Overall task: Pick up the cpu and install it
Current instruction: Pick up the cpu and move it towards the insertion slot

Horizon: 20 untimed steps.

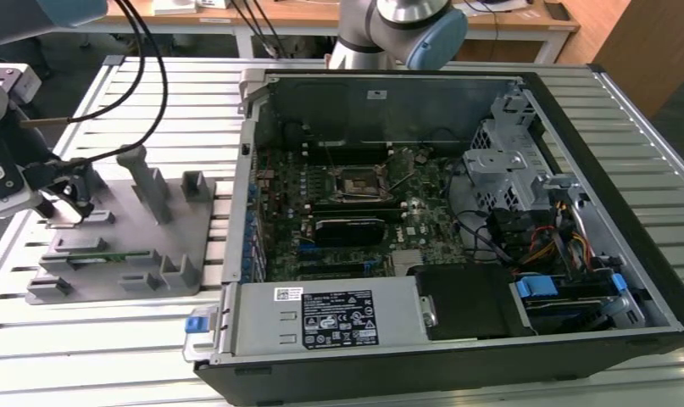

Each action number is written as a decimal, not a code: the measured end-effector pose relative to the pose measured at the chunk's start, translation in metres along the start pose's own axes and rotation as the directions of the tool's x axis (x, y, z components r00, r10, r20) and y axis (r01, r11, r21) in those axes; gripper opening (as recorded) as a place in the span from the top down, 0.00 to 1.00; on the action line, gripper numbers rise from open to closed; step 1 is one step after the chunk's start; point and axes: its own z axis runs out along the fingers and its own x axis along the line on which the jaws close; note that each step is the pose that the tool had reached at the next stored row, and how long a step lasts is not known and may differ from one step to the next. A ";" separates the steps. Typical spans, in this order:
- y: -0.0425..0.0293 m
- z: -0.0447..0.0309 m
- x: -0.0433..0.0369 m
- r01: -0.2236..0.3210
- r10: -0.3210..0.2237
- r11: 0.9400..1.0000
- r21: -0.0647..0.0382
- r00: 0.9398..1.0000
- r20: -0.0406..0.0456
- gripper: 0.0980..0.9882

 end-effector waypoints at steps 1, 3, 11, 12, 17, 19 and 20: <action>0.0001 -0.0005 0.0000 0.000 0.000 1.000 0.000 1.000 0.000 0.52; 0.0001 -0.0016 0.0000 0.000 0.000 1.000 -0.001 1.000 0.000 0.52; 0.0005 -0.0064 0.0000 0.000 0.000 1.000 -0.001 1.000 0.000 0.52; 0.0006 -0.0071 0.0000 0.000 0.000 1.000 -0.001 1.000 0.000 0.52; 0.0009 -0.0111 0.0001 0.000 0.000 1.000 -0.001 1.000 0.000 0.52; 0.0010 -0.0125 0.0000 0.000 0.000 1.000 -0.001 1.000 0.000 0.52; 0.0011 -0.0132 0.0000 0.000 0.000 1.000 -0.001 1.000 0.000 0.52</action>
